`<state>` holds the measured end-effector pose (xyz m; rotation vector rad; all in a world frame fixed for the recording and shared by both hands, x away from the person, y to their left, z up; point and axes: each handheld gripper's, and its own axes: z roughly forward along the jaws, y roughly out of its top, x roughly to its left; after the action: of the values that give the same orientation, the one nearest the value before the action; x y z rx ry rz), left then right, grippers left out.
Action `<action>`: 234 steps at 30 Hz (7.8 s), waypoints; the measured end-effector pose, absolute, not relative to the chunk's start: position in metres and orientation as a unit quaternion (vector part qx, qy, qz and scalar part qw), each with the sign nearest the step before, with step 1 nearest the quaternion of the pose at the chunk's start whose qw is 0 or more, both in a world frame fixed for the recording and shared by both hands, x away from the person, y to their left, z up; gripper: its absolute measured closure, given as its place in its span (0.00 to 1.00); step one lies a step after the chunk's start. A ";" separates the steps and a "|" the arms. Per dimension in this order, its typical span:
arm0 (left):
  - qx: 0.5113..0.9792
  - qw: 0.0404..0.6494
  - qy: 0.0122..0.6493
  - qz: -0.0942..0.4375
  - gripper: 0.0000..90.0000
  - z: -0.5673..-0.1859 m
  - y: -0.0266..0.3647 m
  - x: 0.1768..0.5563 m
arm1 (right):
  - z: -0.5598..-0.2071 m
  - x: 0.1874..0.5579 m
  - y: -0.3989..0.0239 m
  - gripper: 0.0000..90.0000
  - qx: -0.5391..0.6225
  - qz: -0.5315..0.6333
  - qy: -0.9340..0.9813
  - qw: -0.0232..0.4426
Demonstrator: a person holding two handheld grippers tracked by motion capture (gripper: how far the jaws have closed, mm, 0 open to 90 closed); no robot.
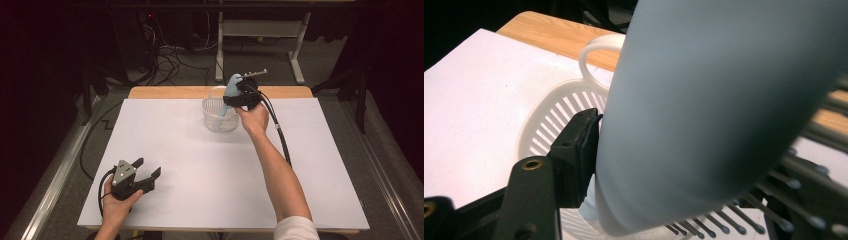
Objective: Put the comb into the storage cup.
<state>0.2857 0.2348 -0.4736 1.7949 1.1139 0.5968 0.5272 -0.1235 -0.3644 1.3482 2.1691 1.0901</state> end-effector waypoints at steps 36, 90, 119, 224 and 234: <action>0.733 0.451 0.450 0.239 0.31 -0.474 0.234 0.286 | -0.378 0.531 -0.145 0.35 0.507 0.369 0.764 0.153; 0.731 0.451 0.452 0.238 0.31 -0.475 0.234 0.287 | -0.378 0.508 -0.169 0.29 0.482 0.398 0.765 0.156; 0.730 0.453 0.454 0.237 0.31 -0.475 0.234 0.287 | -0.373 0.492 -0.180 0.30 0.468 0.410 0.764 0.171; 0.726 0.454 0.460 0.235 0.31 -0.475 0.236 0.288 | -0.378 0.445 -0.244 0.32 0.471 0.415 0.752 0.201; 0.726 0.454 0.460 0.234 0.31 -0.475 0.236 0.288 | -0.378 0.441 -0.250 0.32 0.472 0.418 0.749 0.202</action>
<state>0.2879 0.2356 -0.4753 1.7918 1.1341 0.5784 0.4413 -0.2498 -0.3783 1.3184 2.0920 1.1666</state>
